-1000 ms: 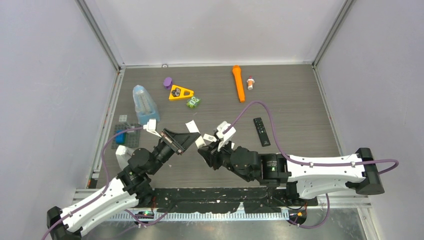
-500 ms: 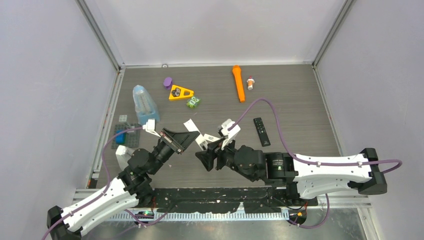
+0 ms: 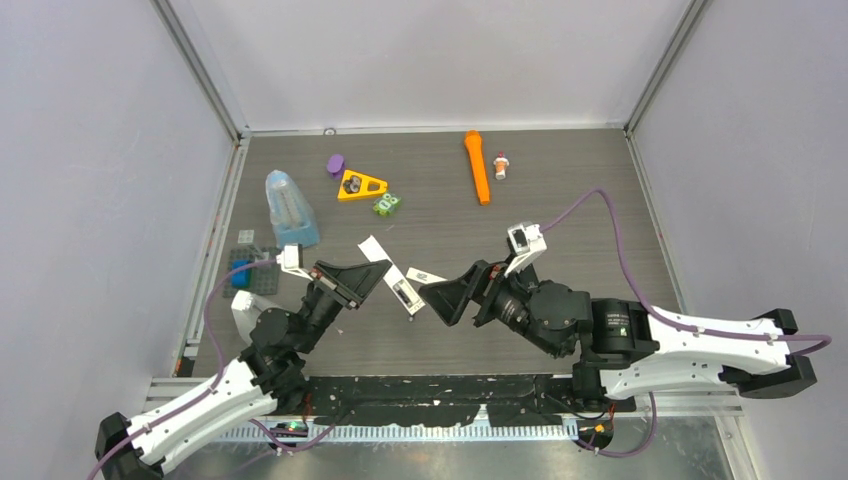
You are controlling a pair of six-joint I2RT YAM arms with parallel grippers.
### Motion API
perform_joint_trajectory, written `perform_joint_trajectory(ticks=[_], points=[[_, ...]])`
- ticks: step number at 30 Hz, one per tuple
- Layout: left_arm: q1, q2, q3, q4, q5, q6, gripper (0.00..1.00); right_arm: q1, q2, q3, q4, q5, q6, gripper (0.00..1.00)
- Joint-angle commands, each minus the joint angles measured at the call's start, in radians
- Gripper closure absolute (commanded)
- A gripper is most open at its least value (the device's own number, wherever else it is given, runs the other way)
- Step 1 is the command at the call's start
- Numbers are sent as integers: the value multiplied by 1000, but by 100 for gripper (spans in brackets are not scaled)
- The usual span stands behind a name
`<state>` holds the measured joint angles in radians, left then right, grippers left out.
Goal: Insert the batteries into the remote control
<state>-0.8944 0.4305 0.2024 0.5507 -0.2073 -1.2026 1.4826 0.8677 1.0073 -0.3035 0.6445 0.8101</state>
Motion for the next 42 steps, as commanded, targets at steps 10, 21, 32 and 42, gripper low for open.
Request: perform_joint_trajectory(ticks=[10, 21, 32, 42], points=[[1, 57, 60, 113, 25, -25, 100, -43, 38, -61, 39, -55, 424, 4], [0, 83, 64, 165, 35, -28, 100, -131, 71, -127, 88, -205, 566, 5], [1, 94, 61, 238, 62, -13, 100, -206, 104, -128, 124, -326, 584, 5], [1, 110, 78, 250, 114, -13, 100, -268, 112, -117, 157, -422, 547, 5]])
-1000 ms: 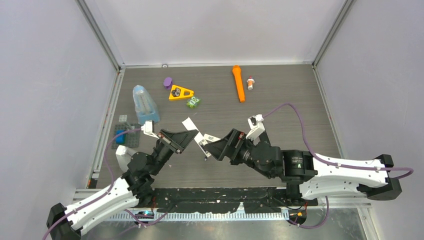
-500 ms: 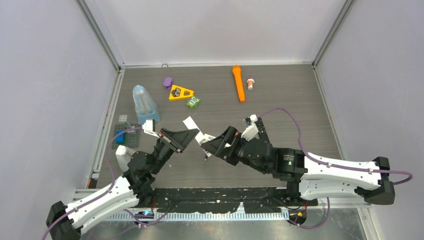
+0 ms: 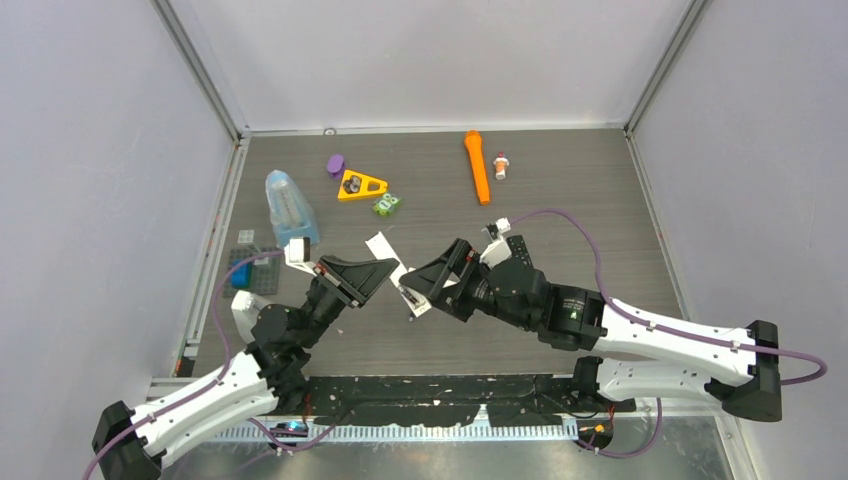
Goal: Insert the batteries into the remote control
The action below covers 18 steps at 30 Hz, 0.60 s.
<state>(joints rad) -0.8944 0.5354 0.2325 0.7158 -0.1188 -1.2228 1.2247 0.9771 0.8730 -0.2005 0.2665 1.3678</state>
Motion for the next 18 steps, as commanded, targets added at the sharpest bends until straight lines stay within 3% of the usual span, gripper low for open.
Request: perform_joint_trajectory(ticks=[1, 18], points=[[1, 6, 50, 85, 27, 7, 100, -12, 6, 20, 57, -55, -14, 5], [1, 7, 44, 32, -5, -40, 100, -14, -15, 4, 123, -89, -137, 4]])
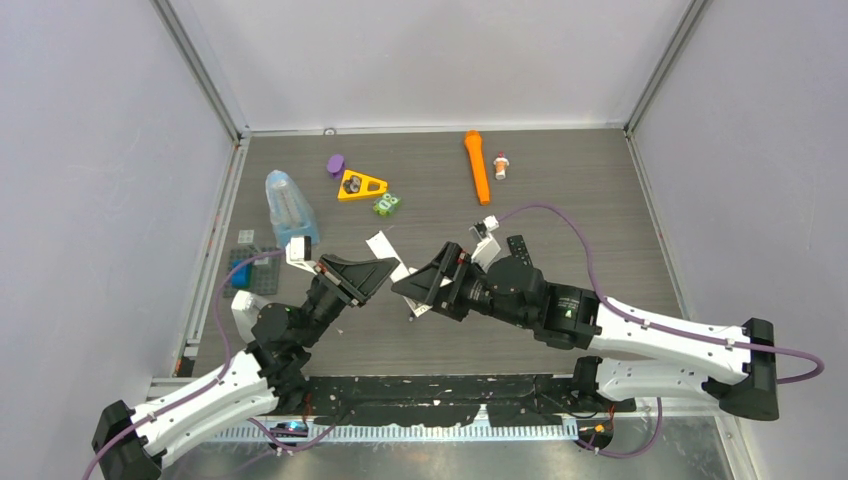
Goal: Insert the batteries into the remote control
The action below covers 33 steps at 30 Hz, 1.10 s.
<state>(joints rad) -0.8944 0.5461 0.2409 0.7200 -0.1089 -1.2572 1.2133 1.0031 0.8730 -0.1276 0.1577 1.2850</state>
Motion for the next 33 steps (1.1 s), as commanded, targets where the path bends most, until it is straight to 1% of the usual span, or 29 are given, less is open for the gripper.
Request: perform_joint_trajectory(ticks=[1, 3, 6, 8, 9, 10, 11, 13, 15, 17, 18, 19, 21, 23, 27, 30, 33], points=[[1, -4, 33, 26, -17, -4, 100, -3, -46, 5, 41, 34, -73, 4], [1, -10, 26, 13, -27, 0, 100, -4, -61, 13, 17, 57, -108, 5], [2, -42, 20, -71, -52, 15, 100, -8, -90, 24, -31, 90, -182, 4], [1, -77, 23, -168, -75, 35, 100, -13, -110, 32, -65, 98, -273, 4], [1, -97, 28, -230, -92, 38, 100, -14, -115, 37, -97, 103, -342, 4], [1, -115, 34, -299, -112, 46, 100, -16, -118, 49, -120, 106, -376, 4], [2, -128, 38, -361, -127, 59, 100, -19, -119, 55, -174, 119, -432, 4], [2, -144, 54, -482, -163, 82, 100, -24, -115, 61, -227, 131, -513, 4], [3, -141, 64, -558, -182, 109, 100, -32, -99, 47, -243, 135, -580, 3], [3, -120, 60, -576, -182, 133, 100, -38, -69, 27, -244, 136, -636, 1], [4, -94, 59, -576, -173, 146, 100, -41, -45, 15, -238, 131, -655, 2], [5, -69, 67, -580, -158, 156, 100, -41, -32, 11, -229, 118, -690, 7], [5, -2, 87, -603, -126, 181, 100, -42, -2, -5, -217, 119, -715, 12], [5, 81, 128, -610, -97, 204, 100, -44, 12, -29, -206, 135, -714, 15], [5, 271, 216, -632, -58, 216, 100, -74, 26, -94, -197, 154, -645, 18], [1, 416, 301, -675, -23, 213, 100, -100, 38, -174, -180, 149, -582, 19], [-6, 559, 372, -708, -23, 217, 100, -136, 54, -273, -77, 96, -566, 20]])
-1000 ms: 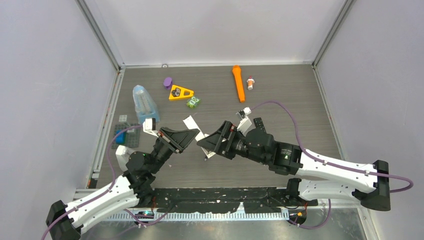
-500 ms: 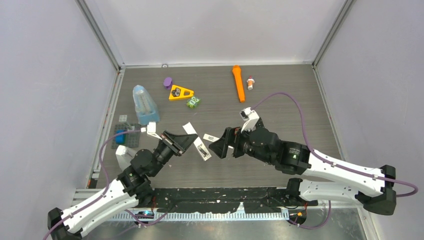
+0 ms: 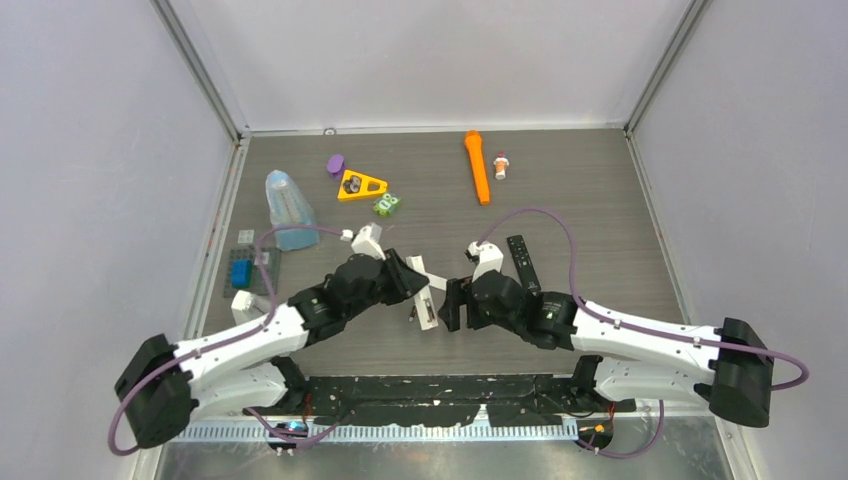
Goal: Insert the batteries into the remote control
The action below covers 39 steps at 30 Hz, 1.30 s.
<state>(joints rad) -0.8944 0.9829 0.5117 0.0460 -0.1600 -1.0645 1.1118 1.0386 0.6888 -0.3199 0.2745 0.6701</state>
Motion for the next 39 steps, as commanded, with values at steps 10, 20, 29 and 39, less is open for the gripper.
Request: perform_joint_trajectory(ticks=[10, 20, 29, 39], points=[[-152, 538, 531, -494, -235, 91, 100, -93, -35, -229, 138, 21, 157, 27], [-216, 779, 801, -800, -443, 67, 100, -109, -64, -312, 171, 83, 306, 36], [-227, 840, 860, -872, -498, 36, 100, -108, -43, -384, 406, 4, 363, 41], [-218, 613, 735, -818, -568, 17, 100, -107, 206, -160, 152, 17, 288, 44]])
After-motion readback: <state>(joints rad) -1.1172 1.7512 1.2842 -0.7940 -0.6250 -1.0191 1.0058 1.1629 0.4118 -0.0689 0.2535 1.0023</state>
